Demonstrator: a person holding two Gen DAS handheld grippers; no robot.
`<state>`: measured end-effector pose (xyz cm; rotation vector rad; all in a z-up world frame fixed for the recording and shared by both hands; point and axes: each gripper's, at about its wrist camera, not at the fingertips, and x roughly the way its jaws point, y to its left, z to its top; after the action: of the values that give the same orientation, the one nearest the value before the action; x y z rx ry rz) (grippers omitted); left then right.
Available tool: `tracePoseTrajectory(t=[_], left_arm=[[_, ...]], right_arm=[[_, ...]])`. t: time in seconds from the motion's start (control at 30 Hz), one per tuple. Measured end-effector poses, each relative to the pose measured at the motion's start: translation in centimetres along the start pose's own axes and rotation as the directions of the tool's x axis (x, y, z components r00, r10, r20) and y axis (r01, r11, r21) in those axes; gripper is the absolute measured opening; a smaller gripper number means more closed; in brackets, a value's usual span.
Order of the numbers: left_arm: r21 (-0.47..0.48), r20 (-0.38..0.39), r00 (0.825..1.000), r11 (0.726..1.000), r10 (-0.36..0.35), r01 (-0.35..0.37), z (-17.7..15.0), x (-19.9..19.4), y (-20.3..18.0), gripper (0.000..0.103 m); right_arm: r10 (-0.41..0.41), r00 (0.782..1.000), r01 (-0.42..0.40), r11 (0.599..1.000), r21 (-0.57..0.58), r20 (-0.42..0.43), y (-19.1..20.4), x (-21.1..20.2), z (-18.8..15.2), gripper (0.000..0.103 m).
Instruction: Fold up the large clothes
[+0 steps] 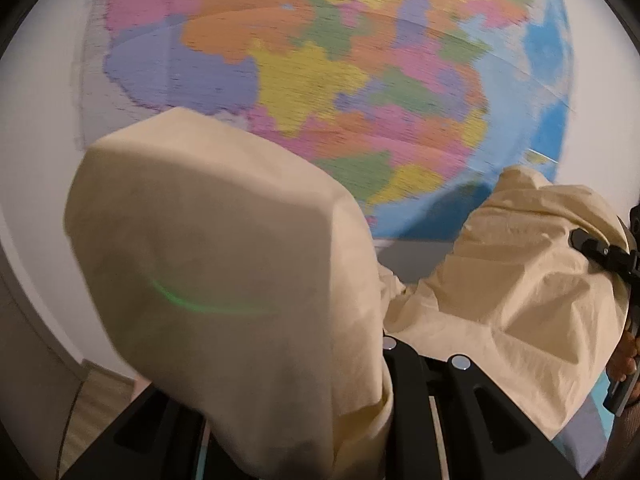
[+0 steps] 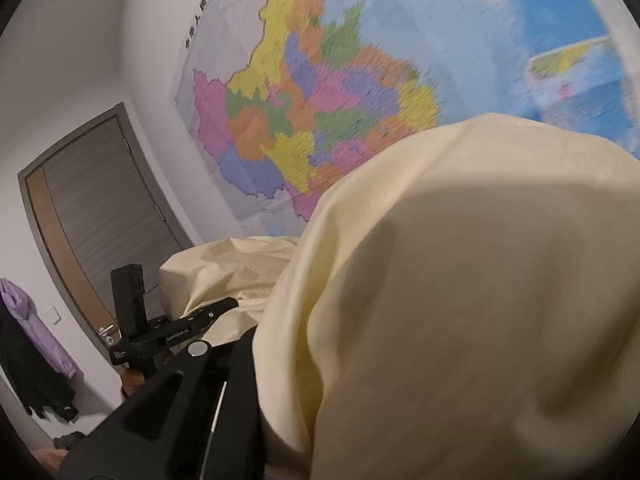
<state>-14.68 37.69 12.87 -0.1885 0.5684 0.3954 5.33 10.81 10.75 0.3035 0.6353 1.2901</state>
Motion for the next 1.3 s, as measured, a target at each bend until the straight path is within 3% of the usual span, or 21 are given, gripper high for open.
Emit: tracePoseTrajectory(t=[0.43, 0.53, 0.67, 0.73, 0.8, 0.9, 0.97, 1.03, 1.07, 1.17, 1.23, 1.3], left_arm=[[-0.054, -0.012, 0.986, 0.985, 0.166, -0.167, 2.3, 2.4, 8.2, 0.017], [-0.074, -0.016, 0.978, 0.976, 0.206, -0.207, 2.8, 3.4, 10.3, 0.017], [-0.094, 0.001, 0.963, 0.959, 0.268, -0.267, 3.5, 4.6, 13.4, 0.017], [-0.120, 0.016, 0.961, 0.954, 0.277, -0.274, 3.6, 5.2, 15.1, 0.017], [-0.132, 0.031, 0.946, 0.940, 0.322, -0.315, 2.8, 6.2, 17.0, 0.017], [-0.193, -0.035, 0.936, 0.917, 0.350, -0.350, -1.1, 9.5, 21.0, 0.018], [-0.206, -0.148, 0.916, 0.895, 0.372, -0.396, -4.7, 12.9, 23.0, 0.018], [-0.208, -0.263, 0.878, 0.865, 0.400, -0.457, -8.3, 15.6, 24.6, 0.020], [-0.229, -0.288, 0.874, 0.858, 0.392, -0.460, -9.7, 16.2, 25.4, 0.021], [-0.276, -0.294, 0.882, 0.851, 0.368, -0.447, -11.5, 16.1, 26.7, 0.028], [-0.279, -0.299, 0.883, 0.852, 0.362, -0.444, -11.6, 15.9, 27.1, 0.030], [-0.260, -0.305, 0.877, 0.854, 0.371, -0.451, -11.8, 15.8, 27.2, 0.031]], right_arm=[[0.070, 0.995, -0.070, 0.998, 0.010, -0.076, 1.1, 10.6, -0.3, 0.010], [0.074, 0.991, -0.075, 0.997, 0.002, -0.109, 2.0, 13.1, -0.5, 0.010], [0.092, 0.992, -0.095, 0.995, -0.030, -0.089, 3.1, 15.6, -0.7, 0.010], [0.106, 0.992, -0.110, 0.993, -0.049, -0.074, 3.4, 16.8, -1.9, 0.010], [0.104, 0.988, -0.114, 0.990, -0.078, -0.116, 3.1, 18.2, -4.3, 0.010], [0.071, 0.957, -0.094, 0.993, -0.067, -0.282, 1.5, 21.3, -10.5, 0.010], [0.052, 0.903, -0.049, 0.999, 0.017, -0.427, -0.9, 23.1, -15.6, 0.012], [0.062, 0.901, -0.043, 0.998, 0.054, -0.429, -2.0, 22.6, -17.7, 0.020], [0.086, 0.902, -0.054, 0.995, 0.088, -0.423, -2.3, 22.1, -17.8, 0.022], [0.106, 0.890, -0.051, 0.990, 0.134, -0.444, -2.5, 21.0, -17.0, 0.044], [0.127, 0.892, -0.076, 0.988, 0.132, -0.433, -2.5, 19.1, -16.5, 0.061], [0.116, 0.890, -0.069, 0.990, 0.121, -0.440, -2.8, 16.7, -16.3, 0.067]])
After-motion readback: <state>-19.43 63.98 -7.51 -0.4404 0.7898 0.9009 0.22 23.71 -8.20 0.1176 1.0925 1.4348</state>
